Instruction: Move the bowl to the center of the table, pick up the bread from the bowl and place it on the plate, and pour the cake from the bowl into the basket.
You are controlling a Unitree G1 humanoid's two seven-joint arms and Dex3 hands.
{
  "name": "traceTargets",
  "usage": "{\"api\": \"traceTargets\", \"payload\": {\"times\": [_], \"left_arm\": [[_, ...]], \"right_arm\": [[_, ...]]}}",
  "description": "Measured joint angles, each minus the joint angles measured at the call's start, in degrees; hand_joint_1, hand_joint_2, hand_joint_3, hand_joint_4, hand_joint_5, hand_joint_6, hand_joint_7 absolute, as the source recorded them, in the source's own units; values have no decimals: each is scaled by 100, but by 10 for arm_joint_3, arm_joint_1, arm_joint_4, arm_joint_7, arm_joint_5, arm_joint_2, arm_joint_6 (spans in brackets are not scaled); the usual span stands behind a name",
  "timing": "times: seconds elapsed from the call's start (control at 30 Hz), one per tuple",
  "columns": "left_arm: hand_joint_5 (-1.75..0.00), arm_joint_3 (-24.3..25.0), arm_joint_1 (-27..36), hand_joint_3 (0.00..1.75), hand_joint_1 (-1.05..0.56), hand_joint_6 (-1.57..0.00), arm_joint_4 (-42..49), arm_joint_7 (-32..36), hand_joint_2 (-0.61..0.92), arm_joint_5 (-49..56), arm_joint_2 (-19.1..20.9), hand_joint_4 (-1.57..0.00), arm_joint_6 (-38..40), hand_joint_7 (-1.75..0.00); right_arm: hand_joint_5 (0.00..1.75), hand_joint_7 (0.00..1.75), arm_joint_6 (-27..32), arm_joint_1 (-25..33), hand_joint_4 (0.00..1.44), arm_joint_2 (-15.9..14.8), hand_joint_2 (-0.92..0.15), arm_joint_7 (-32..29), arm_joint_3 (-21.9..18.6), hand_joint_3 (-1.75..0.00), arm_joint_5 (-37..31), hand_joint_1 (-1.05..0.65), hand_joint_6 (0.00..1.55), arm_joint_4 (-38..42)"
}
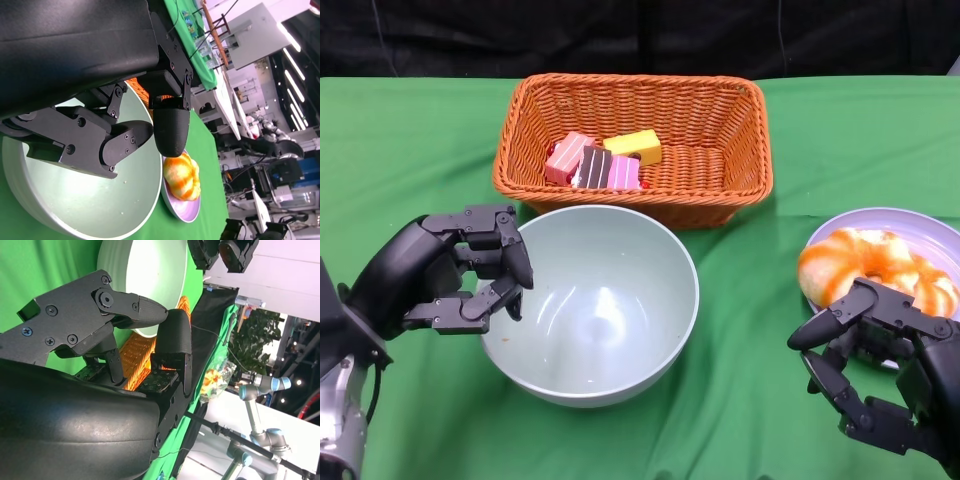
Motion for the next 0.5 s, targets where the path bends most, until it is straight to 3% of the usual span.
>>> {"api": "traceTargets", "payload": {"times": [0.5], "left_arm": [[-168,-17,14,99,-11,-72,-56,-4,63,1,9,-77,25,-146]], "right_arm": [[149,116,39,18,74,-10,-68,1,2,-66,-1,-21,74,-45]]}}
